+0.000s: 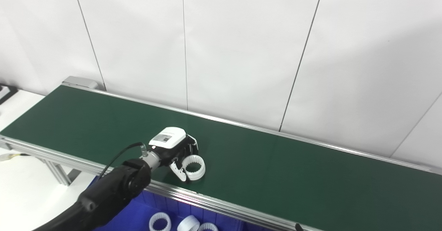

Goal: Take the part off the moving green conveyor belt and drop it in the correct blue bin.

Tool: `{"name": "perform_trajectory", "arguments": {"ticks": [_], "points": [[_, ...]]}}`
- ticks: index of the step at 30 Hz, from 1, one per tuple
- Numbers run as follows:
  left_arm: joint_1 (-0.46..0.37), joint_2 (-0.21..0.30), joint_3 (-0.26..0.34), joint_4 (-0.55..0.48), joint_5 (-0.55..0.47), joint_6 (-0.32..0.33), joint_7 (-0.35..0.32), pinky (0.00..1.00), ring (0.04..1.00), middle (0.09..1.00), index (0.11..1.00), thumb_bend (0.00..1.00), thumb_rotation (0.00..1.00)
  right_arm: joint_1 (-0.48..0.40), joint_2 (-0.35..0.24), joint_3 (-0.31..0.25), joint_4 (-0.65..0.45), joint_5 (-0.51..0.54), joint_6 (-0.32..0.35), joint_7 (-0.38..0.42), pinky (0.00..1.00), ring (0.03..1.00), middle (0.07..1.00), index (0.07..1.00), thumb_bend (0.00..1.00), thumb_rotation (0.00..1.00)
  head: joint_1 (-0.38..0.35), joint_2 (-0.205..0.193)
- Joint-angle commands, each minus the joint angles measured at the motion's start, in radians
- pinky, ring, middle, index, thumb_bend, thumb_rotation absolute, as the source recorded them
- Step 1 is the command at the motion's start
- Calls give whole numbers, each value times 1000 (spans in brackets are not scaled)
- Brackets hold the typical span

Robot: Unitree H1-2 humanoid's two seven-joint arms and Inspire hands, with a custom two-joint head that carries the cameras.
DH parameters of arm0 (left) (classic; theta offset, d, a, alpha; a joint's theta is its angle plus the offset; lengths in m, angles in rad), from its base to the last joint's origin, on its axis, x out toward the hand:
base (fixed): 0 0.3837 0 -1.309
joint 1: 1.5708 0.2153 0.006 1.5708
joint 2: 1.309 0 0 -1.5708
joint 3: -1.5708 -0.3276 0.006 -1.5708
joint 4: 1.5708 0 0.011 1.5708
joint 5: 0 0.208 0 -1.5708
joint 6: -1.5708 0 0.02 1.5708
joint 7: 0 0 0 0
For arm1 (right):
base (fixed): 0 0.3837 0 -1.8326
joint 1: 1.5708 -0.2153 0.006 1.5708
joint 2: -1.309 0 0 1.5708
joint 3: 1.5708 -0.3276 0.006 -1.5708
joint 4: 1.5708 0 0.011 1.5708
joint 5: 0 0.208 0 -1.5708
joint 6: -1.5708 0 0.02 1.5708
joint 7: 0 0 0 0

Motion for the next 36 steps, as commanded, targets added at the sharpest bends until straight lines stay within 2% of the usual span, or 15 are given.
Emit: {"name": "perform_trajectory", "arguments": {"ticks": [1,3,7,12,21,24,27,28,31,32,33,34,36], "points": [[-12,14,32,-125,-23,36,-39,670,517,514,441,499,0,-5,0,-5,-34,8,-37,3,738,826,878,985,506,1000,0,5],[16,11,43,-237,-21,65,-76,672,509,517,441,499,0,-5,0,-7,-34,10,-37,4,739,827,877,983,517,1000,-3,10],[60,2,56,-395,2,120,-140,664,500,523,444,500,0,-4,-2,-10,-38,15,-33,7,741,827,876,981,530,1000,-7,17],[108,-12,66,-521,37,147,-177,557,444,459,499,504,0,-4,-7,-12,-43,23,-34,14,739,823,871,980,539,1000,-16,35],[175,-71,78,-658,38,176,-245,514,422,446,509,503,0,10,-17,-15,-86,29,-11,24,732,813,861,967,506,997,-41,94],[199,-91,77,-696,49,178,-267,534,435,455,505,504,0,21,-24,-19,-121,28,13,29,724,812,861,964,498,994,-53,134],[230,-105,77,-713,58,161,-265,527,435,461,505,504,0,32,-30,-24,-159,42,34,37,720,808,858,955,495,951,-54,154],[240,-113,78,-723,65,165,-269,525,435,462,504,504,0,37,-33,-27,-176,51,45,41,726,810,858,954,490,930,-55,176],[275,-140,83,-751,86,189,-284,537,432,461,505,504,0,50,-45,-34,-225,69,77,50,741,811,854,947,495,864,-56,209],[289,-149,86,-760,94,197,-290,537,431,461,505,504,0,56,-52,-38,-246,73,91,53,741,811,853,946,497,860,-51,239],[302,-158,89,-764,101,203,-295,537,434,460,504,504,0,59,-57,-41,-261,76,102,56,739,809,851,944,503,850,-51,239],[316,-166,92,-768,107,206,-299,541,438,458,503,504,0,64,-62,-45,-281,83,115,58,737,807,850,941,509,839,-44,258],[345,-182,97,-769,113,208,-301,502,430,452,504,504,0,71,-72,-55,-314,111,142,67,723,798,844,935,510,801,-34,284]]}}
